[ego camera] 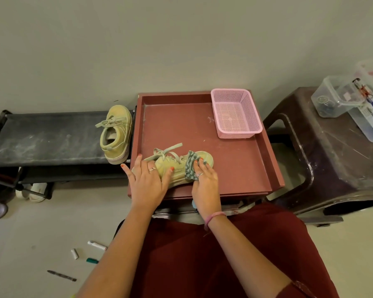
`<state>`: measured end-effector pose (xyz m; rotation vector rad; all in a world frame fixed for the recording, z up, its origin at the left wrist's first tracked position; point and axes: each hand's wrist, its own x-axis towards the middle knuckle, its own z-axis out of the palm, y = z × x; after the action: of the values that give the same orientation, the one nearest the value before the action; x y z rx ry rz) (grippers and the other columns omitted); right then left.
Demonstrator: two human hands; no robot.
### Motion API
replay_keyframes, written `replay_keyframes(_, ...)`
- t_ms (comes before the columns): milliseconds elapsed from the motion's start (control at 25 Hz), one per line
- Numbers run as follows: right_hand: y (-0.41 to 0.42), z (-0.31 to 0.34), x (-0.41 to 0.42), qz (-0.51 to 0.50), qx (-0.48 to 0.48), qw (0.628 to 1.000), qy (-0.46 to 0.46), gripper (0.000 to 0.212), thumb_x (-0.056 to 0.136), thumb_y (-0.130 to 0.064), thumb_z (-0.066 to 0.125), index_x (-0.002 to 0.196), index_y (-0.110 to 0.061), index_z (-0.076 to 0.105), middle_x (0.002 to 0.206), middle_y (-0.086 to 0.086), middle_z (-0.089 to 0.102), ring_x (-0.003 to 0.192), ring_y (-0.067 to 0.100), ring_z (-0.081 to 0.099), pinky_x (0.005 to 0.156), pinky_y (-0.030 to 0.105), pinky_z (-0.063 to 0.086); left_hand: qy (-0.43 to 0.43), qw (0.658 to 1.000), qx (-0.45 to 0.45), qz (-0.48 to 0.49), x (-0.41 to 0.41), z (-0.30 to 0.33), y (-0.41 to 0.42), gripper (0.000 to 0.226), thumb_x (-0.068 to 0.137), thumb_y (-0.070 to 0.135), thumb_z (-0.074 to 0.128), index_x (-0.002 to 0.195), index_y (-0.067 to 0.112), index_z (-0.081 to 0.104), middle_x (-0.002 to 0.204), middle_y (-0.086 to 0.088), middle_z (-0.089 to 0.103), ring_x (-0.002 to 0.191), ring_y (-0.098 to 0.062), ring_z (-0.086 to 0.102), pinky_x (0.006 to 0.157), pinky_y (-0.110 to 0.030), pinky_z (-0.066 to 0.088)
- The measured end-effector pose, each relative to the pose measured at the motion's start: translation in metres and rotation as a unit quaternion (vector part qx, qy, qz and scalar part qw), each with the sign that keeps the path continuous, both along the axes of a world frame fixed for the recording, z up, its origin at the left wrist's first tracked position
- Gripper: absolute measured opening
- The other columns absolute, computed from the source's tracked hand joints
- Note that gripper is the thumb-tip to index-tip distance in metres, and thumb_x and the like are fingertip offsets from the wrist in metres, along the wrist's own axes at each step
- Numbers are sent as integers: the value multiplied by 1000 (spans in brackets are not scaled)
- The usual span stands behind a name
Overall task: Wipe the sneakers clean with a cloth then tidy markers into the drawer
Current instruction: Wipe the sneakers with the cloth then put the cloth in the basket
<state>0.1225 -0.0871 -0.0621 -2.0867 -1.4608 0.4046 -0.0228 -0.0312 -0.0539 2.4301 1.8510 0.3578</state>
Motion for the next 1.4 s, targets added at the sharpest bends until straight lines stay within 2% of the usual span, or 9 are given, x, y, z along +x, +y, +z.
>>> replay_keyframes(200,-7,-13,-2,81,78,990,-90,47,86,2,37,128,-6,57,137,11,52,125,32,45,104,36,41,-54,996,27,60,6,-6,17,57,98,42,30,91,2,70,87,-13,69,100,-34,58,111,-60,25)
replay_keyframes(280,-7,-18,14,108,105,981,-119,48,81,8,49,126,-4,59,135,10,55,121,29,43,102,39,44,-76,995,40,44,1,-6,21,56,98,42,31,86,3,69,75,-13,68,83,-34,59,93,-50,42)
replay_keyframes(400,7,-18,39,25,95,991,-86,55,74,18,60,124,-3,60,131,12,58,117,32,52,106,29,35,-102,994,23,31,-2,-4,35,52,97,40,31,76,4,61,62,-11,60,65,-33,57,64,-35,32)
replay_keyframes(600,44,2,52,-75,21,994,71,58,83,15,43,132,-14,55,142,1,48,124,17,50,99,2,27,-104,993,-3,47,1,-3,47,45,95,42,28,76,9,52,60,-2,48,62,-31,56,67,-35,28)
replay_keyframes(680,43,1,35,-87,12,995,54,64,81,18,42,137,-11,49,148,5,40,132,22,42,105,13,27,-88,995,-2,48,3,-4,45,42,95,39,32,77,8,54,58,0,45,60,-31,56,67,-36,28)
replay_keyframes(800,12,-14,-5,9,34,999,-26,71,77,22,44,142,-7,40,152,12,30,142,31,18,115,38,20,-79,996,-10,50,3,-5,45,43,96,39,33,80,7,56,57,0,44,57,-29,54,67,-36,28)
replay_keyframes(1000,25,-7,7,3,5,995,-97,70,80,18,49,144,-6,35,152,10,32,141,33,26,112,37,27,-109,993,-33,40,-1,-7,46,43,96,41,31,79,9,53,54,0,46,54,-25,46,69,-36,30)
replay_keyframes(1200,69,11,46,-65,-63,996,-18,52,93,7,37,141,-13,42,142,5,44,128,27,39,108,30,31,-104,993,-36,36,1,-5,42,37,101,36,36,75,13,47,53,3,42,54,-23,44,70,-35,28)
replay_keyframes(1400,5,-5,-15,-8,1,1000,5,79,81,19,34,151,-9,9,159,6,0,145,21,-8,115,27,0,-88,994,-41,47,4,-6,45,36,102,34,37,80,11,51,57,0,47,56,-21,42,71,-35,27)
